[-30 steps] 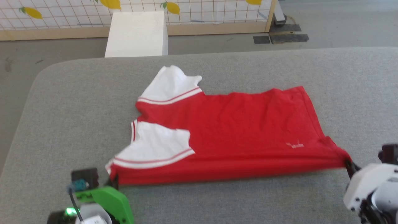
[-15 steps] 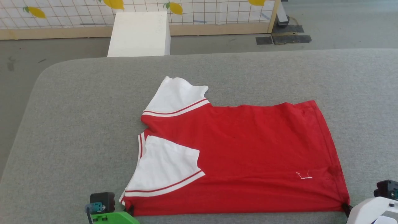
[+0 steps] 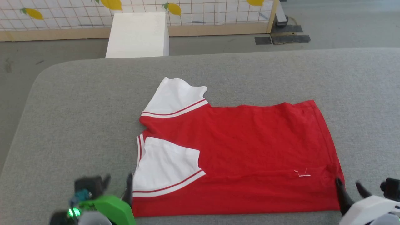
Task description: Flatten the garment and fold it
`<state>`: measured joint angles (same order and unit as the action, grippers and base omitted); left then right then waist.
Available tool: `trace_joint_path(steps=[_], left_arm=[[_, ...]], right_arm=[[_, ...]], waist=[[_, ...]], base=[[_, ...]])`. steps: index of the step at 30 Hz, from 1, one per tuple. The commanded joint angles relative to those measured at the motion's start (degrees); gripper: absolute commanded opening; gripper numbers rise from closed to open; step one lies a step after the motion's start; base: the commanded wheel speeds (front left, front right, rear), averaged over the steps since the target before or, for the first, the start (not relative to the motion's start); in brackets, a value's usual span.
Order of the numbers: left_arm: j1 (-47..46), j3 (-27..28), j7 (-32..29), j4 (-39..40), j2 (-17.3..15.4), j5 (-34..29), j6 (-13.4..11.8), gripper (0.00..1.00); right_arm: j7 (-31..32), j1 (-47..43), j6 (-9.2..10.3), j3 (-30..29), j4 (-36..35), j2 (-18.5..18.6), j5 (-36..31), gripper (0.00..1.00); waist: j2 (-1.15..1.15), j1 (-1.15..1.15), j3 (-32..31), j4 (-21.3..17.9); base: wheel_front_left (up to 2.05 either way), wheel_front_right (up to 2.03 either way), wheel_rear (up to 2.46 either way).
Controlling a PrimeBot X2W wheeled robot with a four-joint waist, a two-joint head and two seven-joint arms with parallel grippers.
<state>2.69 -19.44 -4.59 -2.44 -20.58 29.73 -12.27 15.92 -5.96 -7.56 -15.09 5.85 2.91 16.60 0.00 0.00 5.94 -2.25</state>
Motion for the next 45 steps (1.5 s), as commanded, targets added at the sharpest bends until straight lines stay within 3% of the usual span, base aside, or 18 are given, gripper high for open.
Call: trace_joint_path(steps=[1, 6, 12, 18, 23, 31, 39, 44, 45], left_arm=[[-2.5, 0.6, 1.8, 0.7, -1.1, -1.1, 0.8, 1.00], [-10.5, 0.5, 6.8, 0.1, -3.7, -4.1, 4.8, 1.00], [-24.8, -1.0, 7.0, -5.9, -4.8, -5.3, 11.1, 1.00], [-39.5, -2.1, 3.6, -15.4, -4.5, -3.9, 16.7, 1.00], [-49.9, -4.4, -5.1, -22.6, -6.1, -1.2, 19.1, 1.00], [-61.6, -6.8, -23.9, -29.2, -7.7, 4.7, 19.2, 1.00], [-65.4, -8.1, -39.4, -31.6, -8.7, 4.5, 12.9, 1.00], [-64.3, -7.8, -43.4, -30.3, -9.0, 5.4, 9.8, 1.00], [-64.0, -7.8, -44.2, -29.8, -9.2, 5.5, 9.5, 0.95]], right_arm=[[-3.2, -0.1, 0.08, 1.2, -1.6, 0.0, -0.3, 1.00], [-14.6, 1.4, 0.08, 6.5, -5.6, 1.8, -2.4, 1.00], [-22.9, 4.7, 0.08, 11.9, -7.6, 5.5, -2.6, 1.00], [-24.9, 9.1, 0.08, 15.1, -8.1, 5.9, -2.3, 1.00], [-25.6, 12.4, 0.08, 17.3, -7.9, 4.7, -2.2, 1.00], [-26.4, 15.9, 0.08, 19.6, -6.9, 3.5, -2.0, 1.00], [-26.9, 17.7, 0.08, 21.0, -6.2, 2.7, -1.8, 1.00], [-27.0, 18.5, 0.08, 21.7, -6.1, 2.4, -1.9, 1.00], [-26.9, 18.8, 0.08, 22.0, -6.0, 2.5, -2.0, 1.00]], waist=[[0.00, 0.00, 0.6, -0.7], [0.00, 0.00, 3.0, -2.0], [0.00, 0.00, 7.1, -3.8], [0.00, 0.00, 12.0, -6.5], [0.00, 0.00, 16.2, -9.4], [0.00, 0.00, 20.9, -12.3], [0.00, 0.00, 22.6, -13.8], [0.00, 0.00, 23.1, -14.2], [0.00, 0.00, 23.1, -14.2]], base=[[0.00, 0.00, 0.00], [0.00, 0.00, 0.00], [0.00, 0.00, 0.00], [0.00, 0.00, 0.00], [0.00, 0.00, 0.00], [0.00, 0.00, 0.00], [0.00, 0.00, 0.00], [0.00, 0.00, 0.00], [0.00, 0.00, 0.00]])
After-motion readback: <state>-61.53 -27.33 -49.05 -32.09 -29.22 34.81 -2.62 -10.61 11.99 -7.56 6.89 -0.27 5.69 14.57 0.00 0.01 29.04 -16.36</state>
